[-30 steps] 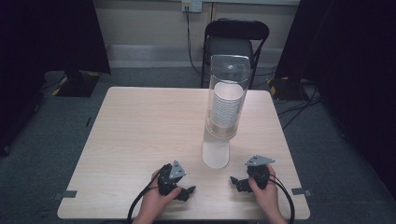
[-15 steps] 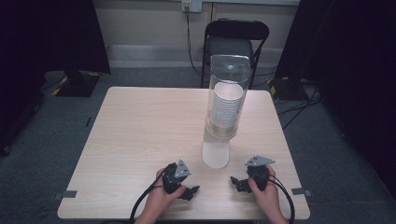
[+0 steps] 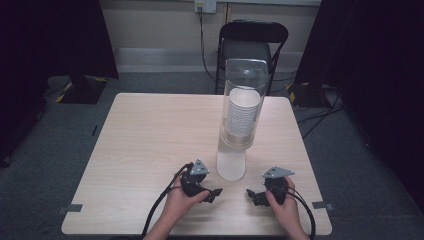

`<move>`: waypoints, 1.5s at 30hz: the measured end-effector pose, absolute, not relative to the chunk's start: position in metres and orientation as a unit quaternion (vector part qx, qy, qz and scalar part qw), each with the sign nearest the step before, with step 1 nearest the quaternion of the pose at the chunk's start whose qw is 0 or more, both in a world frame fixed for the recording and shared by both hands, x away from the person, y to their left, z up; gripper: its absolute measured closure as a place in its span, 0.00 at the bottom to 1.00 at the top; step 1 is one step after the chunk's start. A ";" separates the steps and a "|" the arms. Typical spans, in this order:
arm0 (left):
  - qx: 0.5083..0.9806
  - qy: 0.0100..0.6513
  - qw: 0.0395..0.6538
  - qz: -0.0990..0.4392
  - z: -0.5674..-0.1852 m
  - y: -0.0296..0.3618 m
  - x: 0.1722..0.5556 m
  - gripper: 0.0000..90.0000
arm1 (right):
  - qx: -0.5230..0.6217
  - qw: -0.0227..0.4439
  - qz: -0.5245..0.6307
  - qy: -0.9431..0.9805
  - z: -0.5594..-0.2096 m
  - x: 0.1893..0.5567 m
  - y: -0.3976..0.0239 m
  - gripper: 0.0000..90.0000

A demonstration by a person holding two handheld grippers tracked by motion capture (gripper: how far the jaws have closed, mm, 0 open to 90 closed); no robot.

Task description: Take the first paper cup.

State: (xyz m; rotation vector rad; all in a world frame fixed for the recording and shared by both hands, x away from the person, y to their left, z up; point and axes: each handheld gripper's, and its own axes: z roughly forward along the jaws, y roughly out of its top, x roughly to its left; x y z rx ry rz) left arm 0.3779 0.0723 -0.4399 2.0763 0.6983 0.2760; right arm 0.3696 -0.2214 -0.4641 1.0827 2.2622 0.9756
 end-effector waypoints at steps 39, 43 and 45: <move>0.782 0.282 0.534 0.154 -0.372 0.025 0.422 0.20 | 0.394 0.223 0.353 0.818 -0.464 0.370 -0.221 0.00; 0.773 0.287 0.541 0.166 -0.371 0.021 0.424 0.21 | 0.394 0.224 0.353 0.818 -0.464 0.370 -0.221 0.00; 0.766 0.285 0.547 0.180 -0.371 0.021 0.426 0.25 | 0.394 0.223 0.354 0.818 -0.464 0.370 -0.221 0.00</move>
